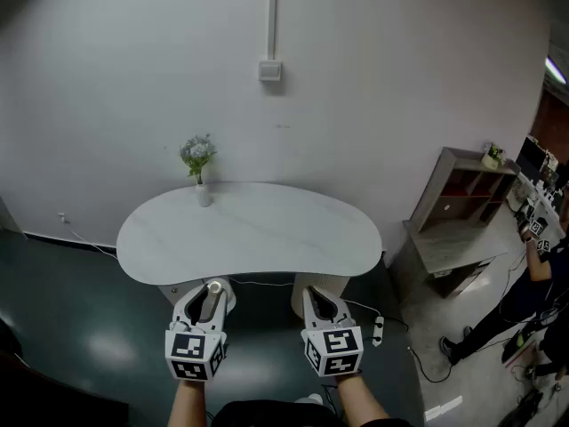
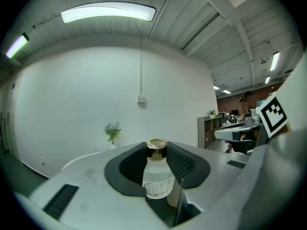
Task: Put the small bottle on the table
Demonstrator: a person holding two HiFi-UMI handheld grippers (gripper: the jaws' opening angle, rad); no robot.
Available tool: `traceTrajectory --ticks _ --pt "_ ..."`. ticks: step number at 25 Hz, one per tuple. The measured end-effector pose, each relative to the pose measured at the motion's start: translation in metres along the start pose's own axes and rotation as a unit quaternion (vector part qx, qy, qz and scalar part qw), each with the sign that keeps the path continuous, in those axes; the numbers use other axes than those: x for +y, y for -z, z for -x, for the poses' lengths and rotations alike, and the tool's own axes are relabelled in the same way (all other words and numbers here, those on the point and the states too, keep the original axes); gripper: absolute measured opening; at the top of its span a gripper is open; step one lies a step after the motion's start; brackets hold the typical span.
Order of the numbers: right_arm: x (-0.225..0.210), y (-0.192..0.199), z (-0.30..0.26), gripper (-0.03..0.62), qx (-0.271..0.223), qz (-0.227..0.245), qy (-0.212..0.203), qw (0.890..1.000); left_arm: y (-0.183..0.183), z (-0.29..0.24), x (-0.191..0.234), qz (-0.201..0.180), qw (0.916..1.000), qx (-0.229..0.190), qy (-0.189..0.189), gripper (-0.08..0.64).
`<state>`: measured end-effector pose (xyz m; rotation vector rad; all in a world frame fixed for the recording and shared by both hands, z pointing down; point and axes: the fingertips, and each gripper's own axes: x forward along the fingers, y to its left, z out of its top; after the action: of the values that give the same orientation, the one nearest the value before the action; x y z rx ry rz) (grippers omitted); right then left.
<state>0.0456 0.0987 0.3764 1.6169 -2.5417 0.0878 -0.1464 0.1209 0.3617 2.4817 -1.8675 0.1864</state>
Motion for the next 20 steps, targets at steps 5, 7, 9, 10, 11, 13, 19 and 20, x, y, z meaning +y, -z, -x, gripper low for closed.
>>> traceTrajectory --ticks 5,7,9,10,11,13,19,20 --pt "0.0022 -0.0011 -0.0011 0.067 0.000 0.003 -0.001 1.000 -0.0006 -0.0005 0.0014 -0.001 1.0000 0.000 0.001 0.126" --pt "0.0026 -0.0010 0.0004 0.067 -0.002 0.003 -0.002 1.000 0.0001 -0.0001 0.0009 -0.001 1.0000 0.001 0.002 0.126" --pt "0.0019 -0.0011 0.0018 0.067 -0.004 0.001 -0.002 1.000 0.0007 -0.0001 0.0002 -0.002 1.0000 0.001 0.004 0.126" --pt "0.0016 -0.0012 0.0020 0.067 -0.004 0.001 -0.001 1.000 0.0011 -0.0002 0.0001 -0.003 1.0000 0.002 0.004 0.126" --pt "0.0013 -0.0015 0.0017 0.067 -0.004 0.001 0.001 1.000 0.0014 -0.0004 0.0003 -0.003 1.0000 0.003 0.005 0.126" --pt "0.0009 -0.0025 0.0007 0.067 -0.006 0.003 0.007 1.000 0.0011 -0.0017 0.0012 -0.003 1.0000 0.003 0.007 0.126" --pt "0.0017 0.0013 0.0054 0.067 -0.004 0.000 0.020 1.000 0.0010 0.0002 0.0014 0.000 0.9999 -0.001 0.015 0.126" --pt "0.0012 0.0030 0.0065 0.067 -0.003 -0.002 0.023 1.000 0.0020 0.0009 0.0012 0.000 0.9999 -0.001 0.017 0.126"
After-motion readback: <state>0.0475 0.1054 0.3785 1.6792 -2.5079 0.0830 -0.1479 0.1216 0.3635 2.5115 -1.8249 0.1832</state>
